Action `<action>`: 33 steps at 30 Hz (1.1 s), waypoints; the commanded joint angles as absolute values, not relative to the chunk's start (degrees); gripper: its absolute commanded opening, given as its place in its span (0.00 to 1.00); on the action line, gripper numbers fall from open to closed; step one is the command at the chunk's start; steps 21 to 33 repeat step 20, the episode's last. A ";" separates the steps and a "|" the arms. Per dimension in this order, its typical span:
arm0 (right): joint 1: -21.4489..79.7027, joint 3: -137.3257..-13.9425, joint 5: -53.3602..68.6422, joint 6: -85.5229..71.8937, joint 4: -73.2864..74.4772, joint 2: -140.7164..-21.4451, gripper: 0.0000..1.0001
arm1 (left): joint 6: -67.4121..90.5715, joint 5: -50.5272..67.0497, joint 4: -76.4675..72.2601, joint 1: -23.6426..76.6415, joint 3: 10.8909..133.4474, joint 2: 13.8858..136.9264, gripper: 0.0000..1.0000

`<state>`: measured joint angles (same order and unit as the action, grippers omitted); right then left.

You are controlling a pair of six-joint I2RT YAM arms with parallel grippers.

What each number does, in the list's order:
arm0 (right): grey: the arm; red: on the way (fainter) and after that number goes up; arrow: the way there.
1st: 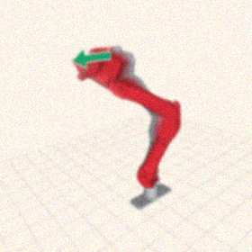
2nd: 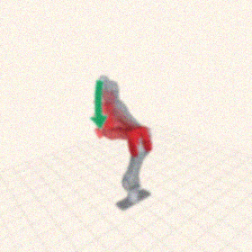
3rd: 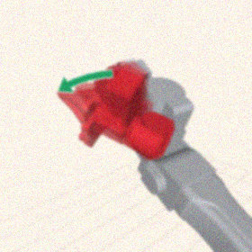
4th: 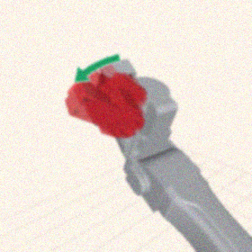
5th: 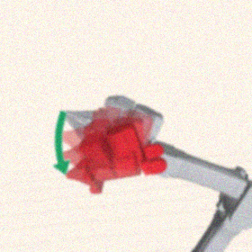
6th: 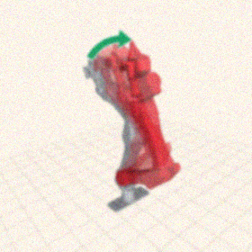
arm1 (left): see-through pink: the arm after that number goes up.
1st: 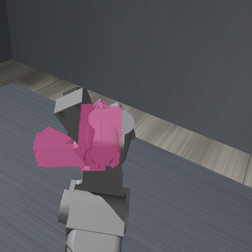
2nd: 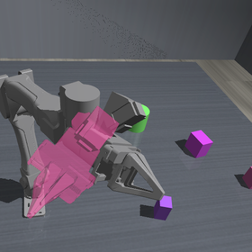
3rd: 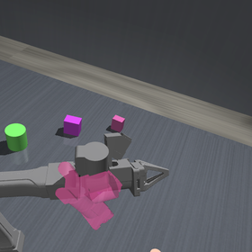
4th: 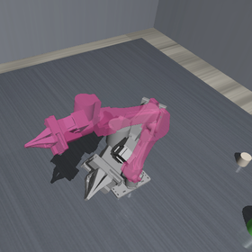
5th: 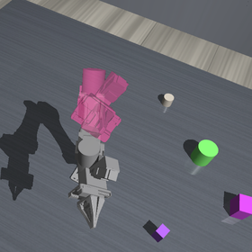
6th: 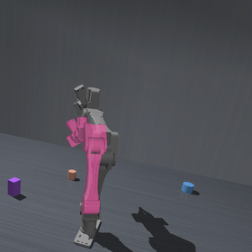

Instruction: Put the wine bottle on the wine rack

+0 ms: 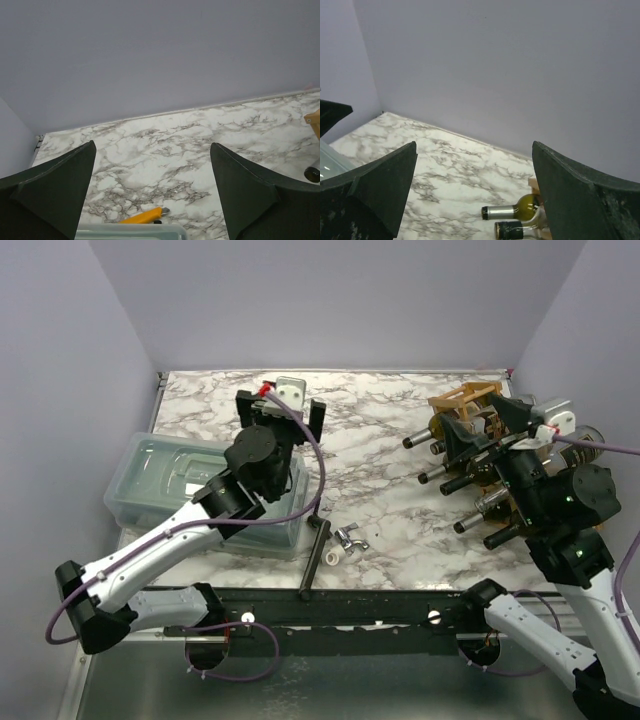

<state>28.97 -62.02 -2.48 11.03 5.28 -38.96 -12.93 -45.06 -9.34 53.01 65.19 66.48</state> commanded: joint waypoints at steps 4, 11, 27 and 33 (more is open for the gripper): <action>29.30 -68.29 -16.24 -5.41 9.07 -37.70 1.00 | -0.27 -46.34 9.54 53.09 73.31 57.15 0.99; 29.34 -68.75 -17.88 -3.35 5.68 -33.85 1.00 | 2.19 -48.06 13.28 53.09 76.58 50.41 0.99; 29.32 -68.31 -21.56 -4.39 4.04 -32.26 1.00 | -2.20 -51.23 13.45 53.11 79.87 47.35 0.99; 29.32 -68.31 -21.56 -4.39 4.04 -32.26 1.00 | -2.20 -51.23 13.45 53.11 79.87 47.35 0.99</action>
